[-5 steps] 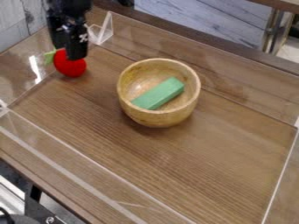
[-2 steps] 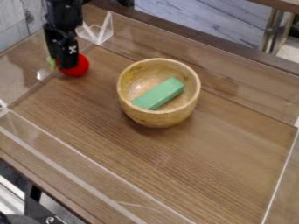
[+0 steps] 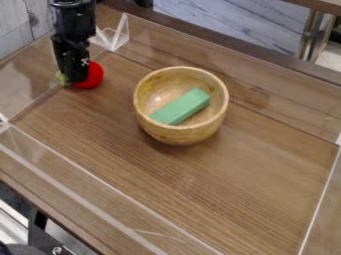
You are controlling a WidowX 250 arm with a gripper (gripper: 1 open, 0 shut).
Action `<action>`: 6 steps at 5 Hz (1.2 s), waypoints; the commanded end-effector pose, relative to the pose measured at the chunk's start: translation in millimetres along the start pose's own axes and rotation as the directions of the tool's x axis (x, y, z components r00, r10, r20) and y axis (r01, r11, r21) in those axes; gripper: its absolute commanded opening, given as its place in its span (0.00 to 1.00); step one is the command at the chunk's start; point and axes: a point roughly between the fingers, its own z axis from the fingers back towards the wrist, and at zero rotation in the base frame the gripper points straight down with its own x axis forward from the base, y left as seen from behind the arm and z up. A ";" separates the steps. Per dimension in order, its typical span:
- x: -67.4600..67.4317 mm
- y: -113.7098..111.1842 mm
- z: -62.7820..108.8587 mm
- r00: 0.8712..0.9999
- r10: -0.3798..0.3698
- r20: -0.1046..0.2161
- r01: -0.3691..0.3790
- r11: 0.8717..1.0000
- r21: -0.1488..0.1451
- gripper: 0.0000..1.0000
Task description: Move the red fruit to the right
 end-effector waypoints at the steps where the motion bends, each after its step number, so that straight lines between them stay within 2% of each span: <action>1: 6.4 5.1 16.1 1.000 0.004 0.030 -0.005 0.999 0.040 0.00; 4: 15.0 9.0 16.6 0.998 0.030 0.055 -0.030 0.999 -0.012 0.00; 6: 14.7 10.4 17.6 0.998 0.041 0.050 -0.038 0.998 -0.049 0.00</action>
